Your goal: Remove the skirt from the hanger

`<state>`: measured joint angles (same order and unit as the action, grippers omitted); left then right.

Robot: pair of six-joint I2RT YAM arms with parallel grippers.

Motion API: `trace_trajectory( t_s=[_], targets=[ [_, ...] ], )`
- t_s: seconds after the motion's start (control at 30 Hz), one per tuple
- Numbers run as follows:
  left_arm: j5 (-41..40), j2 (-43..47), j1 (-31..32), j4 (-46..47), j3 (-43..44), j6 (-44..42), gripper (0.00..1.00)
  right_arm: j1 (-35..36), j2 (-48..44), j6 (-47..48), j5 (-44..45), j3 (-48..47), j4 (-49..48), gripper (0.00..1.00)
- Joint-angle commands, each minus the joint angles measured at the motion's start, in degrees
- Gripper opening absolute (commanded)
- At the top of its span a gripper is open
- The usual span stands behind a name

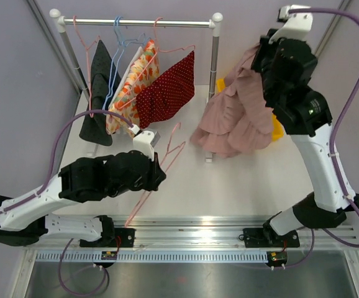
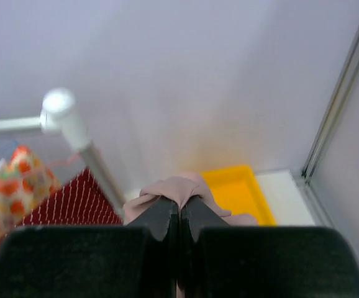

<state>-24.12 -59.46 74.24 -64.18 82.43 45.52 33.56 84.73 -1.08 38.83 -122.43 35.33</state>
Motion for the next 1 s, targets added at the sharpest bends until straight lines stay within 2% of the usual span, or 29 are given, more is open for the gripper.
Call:
trace_trajectory(
  t_s=[0.0,0.13,0.5,0.6,0.7,0.73,0.77,0.8,0.87,0.9,0.97],
  targets=[
    [-9.1,0.1,0.3,3.2,3.5,-2.2,0.00,-5.2,6.4,8.5,-4.2,-10.5,-0.3,0.00],
    [-13.6,-5.4,-0.5,2.5,8.9,-7.4,0.00,-10.9,15.7,5.4,-8.1,-22.9,1.0,0.00],
    [-6.6,-14.4,-16.1,12.3,15.1,-17.6,0.00,-20.4,28.4,-2.0,-20.4,-24.3,-3.9,0.00],
    [-3.9,-16.9,-20.0,14.3,19.0,-19.5,0.00,-22.7,29.4,-3.5,-21.7,-22.8,-5.4,0.00],
    [-1.5,-21.2,-22.8,16.5,24.8,-22.0,0.00,-24.5,28.6,-6.9,-21.8,-13.4,-8.3,0.00],
    [-0.9,-23.6,-24.0,17.0,27.1,-23.0,0.00,-25.0,27.4,-8.3,-22.0,-6.6,-8.4,0.00],
    [-0.3,-25.1,-24.7,17.2,31.3,-23.5,0.00,-25.6,27.2,-10.5,-23.2,-4.2,-7.3,0.40],
    [0.7,-26.5,-25.2,17.2,33.9,-24.3,0.00,-27.0,27.4,-15.1,-25.6,-2.7,-2.7,0.99],
    [2.1,-31.1,-27.0,16.8,38.7,-24.9,0.00,-27.1,27.6,-18.9,-27.8,2.4,1.0,0.99],
    [3.8,-34.5,-28.3,16.5,43.9,-25.1,0.00,-27.1,25.4,-21.4,-29.4,9.5,0.5,0.99],
    [5.4,-37.4,-29.6,16.0,48.8,-25.0,0.00,-27.1,21.1,-23.8,-33.8,19.2,-3.8,0.99]
  ],
)
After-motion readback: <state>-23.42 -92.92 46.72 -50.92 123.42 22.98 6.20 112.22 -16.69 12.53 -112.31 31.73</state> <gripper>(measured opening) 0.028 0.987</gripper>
